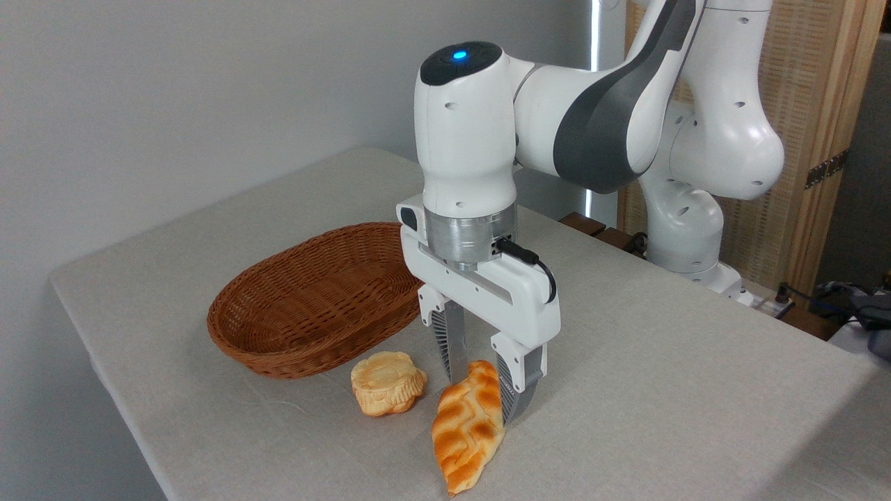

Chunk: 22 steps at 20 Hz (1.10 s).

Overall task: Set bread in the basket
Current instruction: 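Close the gripper on the braided loaf and lift it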

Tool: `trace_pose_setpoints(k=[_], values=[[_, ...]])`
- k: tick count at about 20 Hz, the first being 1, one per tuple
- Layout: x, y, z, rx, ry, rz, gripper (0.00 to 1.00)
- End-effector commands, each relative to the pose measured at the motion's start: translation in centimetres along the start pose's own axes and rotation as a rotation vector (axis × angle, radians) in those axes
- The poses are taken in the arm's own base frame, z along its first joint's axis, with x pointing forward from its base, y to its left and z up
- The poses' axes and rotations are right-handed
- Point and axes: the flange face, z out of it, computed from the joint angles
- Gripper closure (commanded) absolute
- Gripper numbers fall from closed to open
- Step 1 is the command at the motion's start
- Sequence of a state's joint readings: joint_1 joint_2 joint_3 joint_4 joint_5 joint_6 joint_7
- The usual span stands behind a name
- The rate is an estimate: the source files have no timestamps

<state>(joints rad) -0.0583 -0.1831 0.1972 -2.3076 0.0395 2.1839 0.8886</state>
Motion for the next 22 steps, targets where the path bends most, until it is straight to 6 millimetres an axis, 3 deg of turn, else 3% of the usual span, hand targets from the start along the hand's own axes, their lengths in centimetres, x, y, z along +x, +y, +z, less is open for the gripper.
trace_pose_setpoints(k=[1, 11, 14, 19, 22], values=[[-0.1, 0.2, 0.7, 0.007, 0.004, 0.008, 0.0], [1.0, 0.6, 2.3, 0.028, 0.025, 0.021, 0.06], [1.1, 0.8, 2.3, 0.022, 0.032, 0.019, 0.23], [1.7, 1.2, 2.2, 0.018, 0.039, 0.033, 0.66], [1.9, 1.4, 2.2, 0.018, 0.04, 0.042, 0.79]])
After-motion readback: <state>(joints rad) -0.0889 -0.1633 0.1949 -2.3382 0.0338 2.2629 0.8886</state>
